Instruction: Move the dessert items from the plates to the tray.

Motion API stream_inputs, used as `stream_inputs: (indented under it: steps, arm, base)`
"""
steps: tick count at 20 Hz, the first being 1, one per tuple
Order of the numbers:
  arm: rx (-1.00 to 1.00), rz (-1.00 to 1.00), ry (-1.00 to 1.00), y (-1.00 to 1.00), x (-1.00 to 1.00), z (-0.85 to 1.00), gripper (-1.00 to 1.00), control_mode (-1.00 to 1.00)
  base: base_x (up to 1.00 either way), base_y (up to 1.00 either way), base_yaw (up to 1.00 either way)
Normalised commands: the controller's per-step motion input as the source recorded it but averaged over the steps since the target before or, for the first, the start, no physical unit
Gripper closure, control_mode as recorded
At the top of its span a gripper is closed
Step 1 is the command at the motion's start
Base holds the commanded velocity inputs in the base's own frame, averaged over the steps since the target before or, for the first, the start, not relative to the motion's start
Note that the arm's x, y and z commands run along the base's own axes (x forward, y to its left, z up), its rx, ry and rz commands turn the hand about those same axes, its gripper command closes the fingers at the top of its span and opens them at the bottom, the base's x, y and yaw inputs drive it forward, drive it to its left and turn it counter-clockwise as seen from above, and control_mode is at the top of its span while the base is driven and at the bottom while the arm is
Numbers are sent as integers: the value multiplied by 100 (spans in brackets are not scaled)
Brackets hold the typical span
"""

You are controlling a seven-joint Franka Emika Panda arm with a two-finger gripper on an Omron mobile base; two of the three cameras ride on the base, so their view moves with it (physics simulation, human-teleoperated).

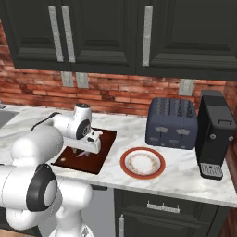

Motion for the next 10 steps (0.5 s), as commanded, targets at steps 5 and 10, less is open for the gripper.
stream_inputs:
  steps: [5, 10]
  arm:
    - [0, 6, 0, 6, 1, -31, 100, -100]
    - [0, 4, 0, 12, 1, -25, 100, -100]
  base:
    - [0, 0, 0]
    - [0, 0, 0]
